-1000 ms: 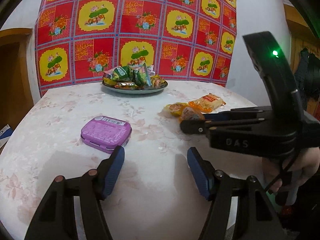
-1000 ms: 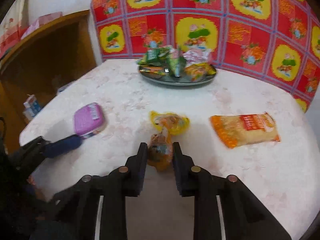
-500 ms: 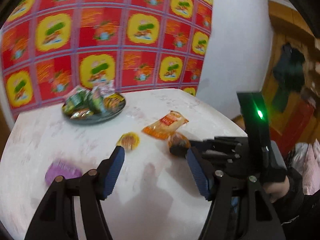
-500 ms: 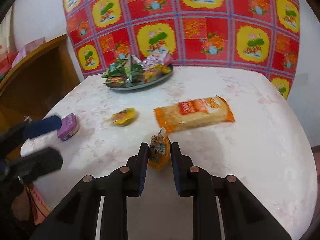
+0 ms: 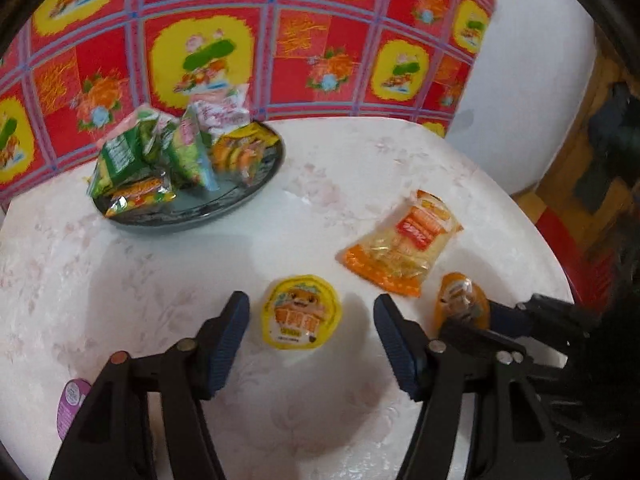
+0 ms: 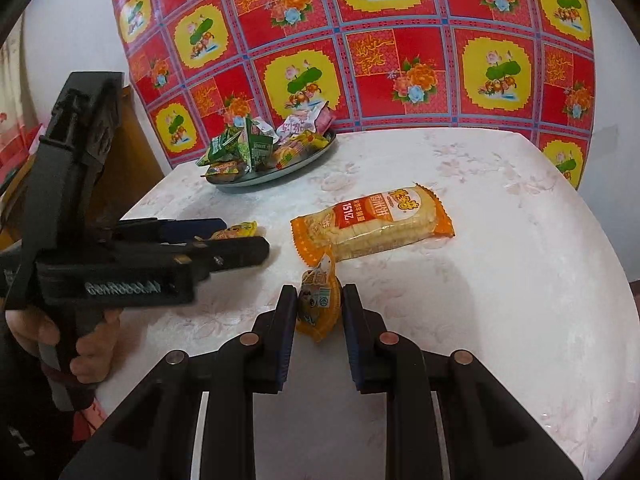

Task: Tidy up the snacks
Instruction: 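Grasp the yellow jelly cup with the left gripper while the right grasps the orange jelly cup, then carry both jelly cups up to the plate with both grippers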

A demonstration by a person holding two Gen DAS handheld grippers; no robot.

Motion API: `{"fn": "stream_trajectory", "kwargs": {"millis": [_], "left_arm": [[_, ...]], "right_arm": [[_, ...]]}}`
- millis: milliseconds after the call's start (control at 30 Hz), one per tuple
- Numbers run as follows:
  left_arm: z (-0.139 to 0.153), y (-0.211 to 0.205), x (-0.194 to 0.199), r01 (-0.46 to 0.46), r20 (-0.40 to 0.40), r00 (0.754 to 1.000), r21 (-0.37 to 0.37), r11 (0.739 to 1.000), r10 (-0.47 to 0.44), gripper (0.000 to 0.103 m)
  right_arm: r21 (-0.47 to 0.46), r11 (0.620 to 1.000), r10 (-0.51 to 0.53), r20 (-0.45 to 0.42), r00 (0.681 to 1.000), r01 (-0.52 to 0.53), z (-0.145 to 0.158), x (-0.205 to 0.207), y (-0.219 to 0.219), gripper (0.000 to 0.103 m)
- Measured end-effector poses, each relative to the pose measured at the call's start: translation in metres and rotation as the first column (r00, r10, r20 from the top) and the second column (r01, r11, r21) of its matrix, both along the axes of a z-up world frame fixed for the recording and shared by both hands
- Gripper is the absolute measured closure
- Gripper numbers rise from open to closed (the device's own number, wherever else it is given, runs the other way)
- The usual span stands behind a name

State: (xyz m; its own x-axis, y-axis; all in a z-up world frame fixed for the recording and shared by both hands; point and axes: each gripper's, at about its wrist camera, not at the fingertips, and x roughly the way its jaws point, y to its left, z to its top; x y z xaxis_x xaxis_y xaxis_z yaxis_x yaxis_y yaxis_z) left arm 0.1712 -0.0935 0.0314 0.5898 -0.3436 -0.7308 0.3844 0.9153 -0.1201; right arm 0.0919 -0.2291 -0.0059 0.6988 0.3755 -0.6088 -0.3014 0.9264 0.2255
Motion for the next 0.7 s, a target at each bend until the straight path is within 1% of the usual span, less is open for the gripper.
{"fn": "stream_trajectory", "kwargs": {"millis": [33, 100, 133, 200, 300, 333, 400, 500, 567, 600, 633, 667, 700], "left_arm": [[-0.001, -0.002, -0.002, 0.010, 0.001, 1.000, 0.011, 1.000, -0.010, 0.052], [-0.001, -0.003, -0.005, -0.008, 0.016, 1.000, 0.040, 0.999, 0.007, 0.077], [-0.001, -0.003, -0.006, -0.004, 0.020, 1.000, 0.041, 0.999, 0.004, 0.077], [0.000, -0.002, -0.017, 0.001, 0.041, 0.999, 0.066, 0.998, -0.004, 0.078], [0.001, 0.006, -0.039, -0.027, 0.052, 0.998, 0.073, 0.997, 0.023, 0.078], [0.000, 0.010, -0.045, -0.037, 0.050, 0.998, 0.064, 0.997, 0.034, 0.078], [-0.001, 0.020, -0.058, -0.059, 0.044, 0.997, 0.045, 0.997, 0.057, 0.078], [-0.001, 0.035, -0.073, -0.089, 0.038, 0.995, 0.015, 0.996, 0.089, 0.077], [-0.001, 0.043, -0.077, -0.107, 0.041, 0.993, 0.010, 0.994, 0.107, 0.077], [-0.001, 0.046, -0.080, -0.119, 0.048, 0.992, 0.015, 0.993, 0.118, 0.077], [-0.001, 0.048, -0.081, -0.123, 0.052, 0.991, 0.017, 0.992, 0.122, 0.077], [-0.001, 0.050, -0.082, -0.124, 0.055, 0.991, 0.016, 0.992, 0.123, 0.077], [-0.001, 0.051, -0.083, -0.122, 0.058, 0.991, 0.011, 0.992, 0.121, 0.077]], "right_arm": [[-0.001, 1.000, 0.000, 0.001, 1.000, 0.000, 0.000, 0.000, 0.000, 0.079], [-0.004, 1.000, 0.001, 0.003, 1.000, -0.001, 0.000, -0.001, 0.000, 0.079], [-0.003, 1.000, 0.001, 0.003, 1.000, -0.001, 0.000, -0.001, -0.001, 0.079], [-0.004, 1.000, 0.001, 0.005, 1.000, -0.001, 0.000, -0.002, 0.000, 0.079], [-0.014, 1.000, 0.015, 0.012, 1.000, -0.015, 0.000, -0.004, 0.001, 0.079], [-0.010, 0.999, 0.033, 0.009, 0.999, -0.033, 0.000, -0.005, 0.003, 0.079], [0.007, 0.995, 0.104, 0.004, 0.995, -0.104, 0.001, -0.010, 0.010, 0.079], [-0.018, 0.978, 0.207, 0.032, 0.978, -0.206, 0.005, -0.022, 0.030, 0.079], [-0.030, 0.969, 0.247, 0.039, 0.968, -0.246, 0.005, -0.027, 0.042, 0.078], [-0.039, 0.966, 0.256, 0.038, 0.966, -0.255, 0.004, -0.028, 0.047, 0.071], [-0.060, 0.968, 0.247, 0.037, 0.968, -0.244, 0.003, -0.028, 0.051, 0.057], [-0.083, 0.970, 0.232, 0.041, 0.972, -0.228, 0.003, -0.029, 0.053, 0.050], [-0.118, 0.972, 0.212, 0.055, 0.976, -0.204, 0.002, -0.031, 0.056, 0.038]]}}
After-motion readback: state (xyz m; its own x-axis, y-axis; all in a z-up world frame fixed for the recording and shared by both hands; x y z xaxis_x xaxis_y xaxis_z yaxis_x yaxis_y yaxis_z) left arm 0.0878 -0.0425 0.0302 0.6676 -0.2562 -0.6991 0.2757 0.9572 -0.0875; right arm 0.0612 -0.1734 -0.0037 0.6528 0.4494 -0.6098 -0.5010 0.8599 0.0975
